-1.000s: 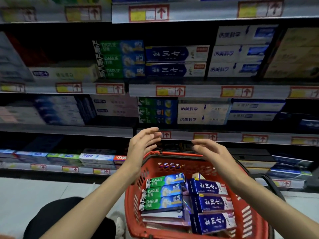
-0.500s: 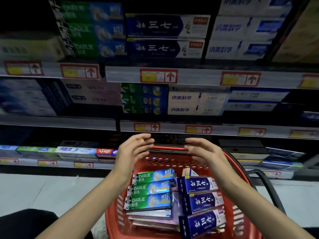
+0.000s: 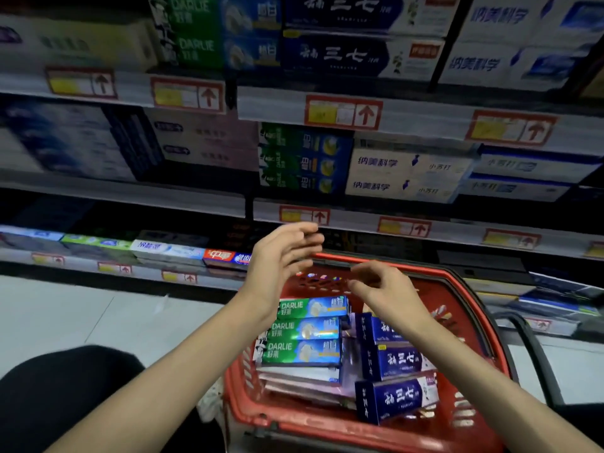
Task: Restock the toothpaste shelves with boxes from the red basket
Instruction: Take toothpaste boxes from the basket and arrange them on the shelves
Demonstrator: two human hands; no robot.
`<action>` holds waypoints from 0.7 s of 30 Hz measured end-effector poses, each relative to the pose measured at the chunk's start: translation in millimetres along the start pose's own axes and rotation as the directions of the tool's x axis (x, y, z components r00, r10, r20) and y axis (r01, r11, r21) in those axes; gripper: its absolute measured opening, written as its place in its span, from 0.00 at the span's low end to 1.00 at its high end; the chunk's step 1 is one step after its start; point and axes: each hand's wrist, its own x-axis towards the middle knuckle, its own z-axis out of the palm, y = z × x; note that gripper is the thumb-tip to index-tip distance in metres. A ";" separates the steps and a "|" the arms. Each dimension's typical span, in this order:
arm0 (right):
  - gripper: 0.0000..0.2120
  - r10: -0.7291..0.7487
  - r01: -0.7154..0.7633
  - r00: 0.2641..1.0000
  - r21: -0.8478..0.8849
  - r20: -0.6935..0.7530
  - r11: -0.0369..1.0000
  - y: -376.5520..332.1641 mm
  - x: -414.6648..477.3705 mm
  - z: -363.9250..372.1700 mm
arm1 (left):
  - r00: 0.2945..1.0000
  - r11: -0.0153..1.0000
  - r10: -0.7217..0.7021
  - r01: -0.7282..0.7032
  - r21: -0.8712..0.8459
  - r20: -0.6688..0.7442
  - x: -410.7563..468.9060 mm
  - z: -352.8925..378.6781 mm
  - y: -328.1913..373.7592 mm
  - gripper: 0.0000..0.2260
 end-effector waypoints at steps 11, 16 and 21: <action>0.23 -0.036 0.230 0.960 -0.714 0.277 0.661 22.4 34.7 80.9 | 1.000 0.997 -0.003 0.003 -0.081 -0.005 -9.3 -11.0 28.1 0.15; 0.19 0.123 0.156 0.956 -0.818 0.266 0.554 12.8 44.8 103.6 | 1.000 0.989 -0.024 0.021 -0.147 -0.020 -11.9 -21.3 41.4 0.15; 0.19 0.212 0.133 0.939 -0.856 0.269 0.499 7.5 53.4 110.8 | 0.999 0.983 -0.013 0.006 -0.186 -0.039 -15.9 -32.6 54.4 0.16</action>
